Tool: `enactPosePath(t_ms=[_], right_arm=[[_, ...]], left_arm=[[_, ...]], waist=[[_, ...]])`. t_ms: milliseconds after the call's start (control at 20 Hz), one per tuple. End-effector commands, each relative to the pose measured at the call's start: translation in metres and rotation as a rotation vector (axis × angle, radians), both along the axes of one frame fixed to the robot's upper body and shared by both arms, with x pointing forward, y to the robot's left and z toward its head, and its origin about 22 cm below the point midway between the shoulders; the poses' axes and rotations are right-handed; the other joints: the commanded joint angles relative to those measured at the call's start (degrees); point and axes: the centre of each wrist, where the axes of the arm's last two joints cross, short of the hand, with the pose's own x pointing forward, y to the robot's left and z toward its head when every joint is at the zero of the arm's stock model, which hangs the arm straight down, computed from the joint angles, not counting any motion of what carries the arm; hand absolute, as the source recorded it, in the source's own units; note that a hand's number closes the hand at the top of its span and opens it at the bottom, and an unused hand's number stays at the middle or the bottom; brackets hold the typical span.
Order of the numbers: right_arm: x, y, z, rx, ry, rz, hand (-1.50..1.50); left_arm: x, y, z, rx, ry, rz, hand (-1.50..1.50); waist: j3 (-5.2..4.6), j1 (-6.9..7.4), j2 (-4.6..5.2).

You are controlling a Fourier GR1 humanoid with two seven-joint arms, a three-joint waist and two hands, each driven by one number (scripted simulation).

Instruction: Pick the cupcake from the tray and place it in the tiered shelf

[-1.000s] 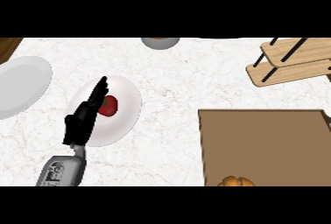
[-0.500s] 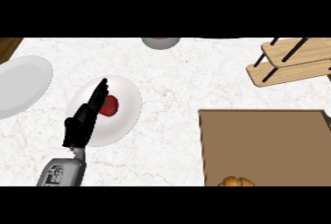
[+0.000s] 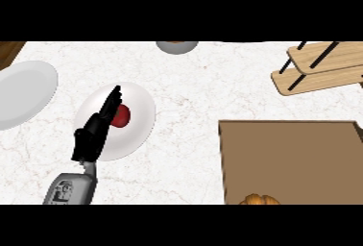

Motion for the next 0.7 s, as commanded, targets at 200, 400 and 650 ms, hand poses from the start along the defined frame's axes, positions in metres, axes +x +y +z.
enactPosePath(t_ms=[200,400,650], right_arm=[[0.051,-0.002,-0.028,-0.115,-0.075,0.033,1.50],[0.063,-0.012,-0.041,-0.010,-0.068,-0.009,1.50],[0.084,-0.023,-0.049,0.212,-0.177,0.109,1.50]], left_arm=[[0.007,0.017,0.017,-0.008,-0.019,-0.012,0.00],[0.001,0.014,-0.007,0.007,-0.013,0.008,0.00],[0.006,0.003,0.006,0.000,-0.001,-0.001,0.00]], waist=[[0.02,0.50,0.12],[0.01,0.11,0.06],[0.07,1.28,0.41]])
